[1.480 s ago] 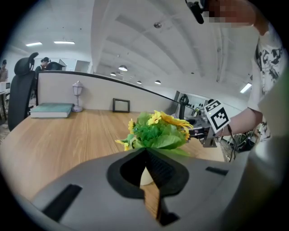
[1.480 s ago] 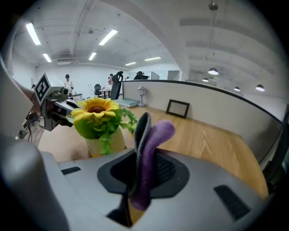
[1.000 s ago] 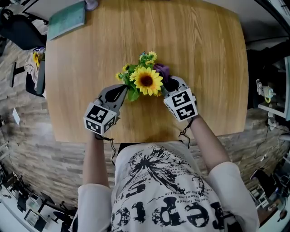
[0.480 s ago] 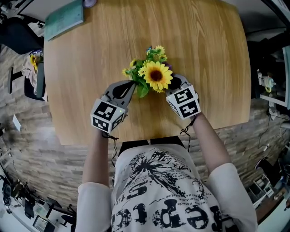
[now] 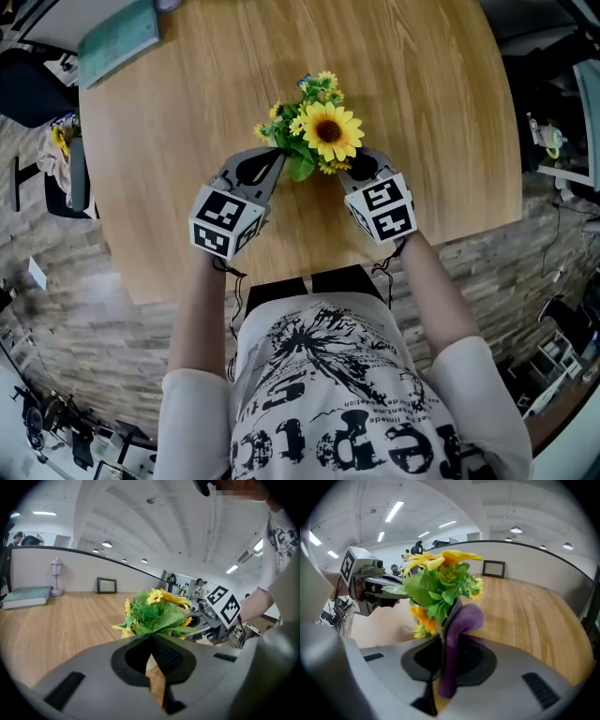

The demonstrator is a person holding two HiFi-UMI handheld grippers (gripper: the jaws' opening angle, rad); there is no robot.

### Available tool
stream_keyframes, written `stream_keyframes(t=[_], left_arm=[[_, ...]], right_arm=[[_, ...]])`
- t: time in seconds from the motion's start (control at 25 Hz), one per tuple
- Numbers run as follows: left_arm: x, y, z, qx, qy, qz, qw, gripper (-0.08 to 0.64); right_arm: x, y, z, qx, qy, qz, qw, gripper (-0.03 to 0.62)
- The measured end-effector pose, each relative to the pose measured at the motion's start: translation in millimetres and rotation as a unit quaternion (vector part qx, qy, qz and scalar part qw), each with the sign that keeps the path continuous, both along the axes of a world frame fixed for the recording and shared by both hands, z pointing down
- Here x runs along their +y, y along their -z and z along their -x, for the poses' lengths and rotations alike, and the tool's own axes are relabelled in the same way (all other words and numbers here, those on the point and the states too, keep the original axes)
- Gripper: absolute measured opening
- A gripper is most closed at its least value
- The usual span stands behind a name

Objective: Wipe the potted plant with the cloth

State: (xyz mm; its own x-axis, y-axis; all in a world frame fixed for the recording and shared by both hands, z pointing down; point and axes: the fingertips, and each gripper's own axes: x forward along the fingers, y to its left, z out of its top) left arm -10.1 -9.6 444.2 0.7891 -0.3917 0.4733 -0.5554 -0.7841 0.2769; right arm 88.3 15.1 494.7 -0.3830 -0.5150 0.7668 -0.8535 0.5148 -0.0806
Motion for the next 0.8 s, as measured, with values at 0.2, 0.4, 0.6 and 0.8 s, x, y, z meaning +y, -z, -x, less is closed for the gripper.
stream_keyframes(t=[0.2, 0.4, 0.6, 0.8], left_arm=[[1, 0, 0, -0.005, -0.02, -0.013, 0.9997, 0.003], [1, 0, 0, 0.006, -0.036, -0.028, 0.9989, 0.003], [4, 1, 1, 0.027, -0.048, -0.045, 0.9975, 0.003], [3, 2, 2, 0.04, -0.054, -0.053, 0.9964, 0.003]], right_arm=[[15, 1, 12, -0.037, -0.046, 0.025, 0.998, 0.072], [28, 0, 27, -0.055, -0.07, 0.032, 0.995, 0.072], [37, -1, 46, -0.062, -0.083, 0.03, 0.994, 0.072], [39, 0, 69, -0.07, -0.085, 0.028, 0.994, 0.073]])
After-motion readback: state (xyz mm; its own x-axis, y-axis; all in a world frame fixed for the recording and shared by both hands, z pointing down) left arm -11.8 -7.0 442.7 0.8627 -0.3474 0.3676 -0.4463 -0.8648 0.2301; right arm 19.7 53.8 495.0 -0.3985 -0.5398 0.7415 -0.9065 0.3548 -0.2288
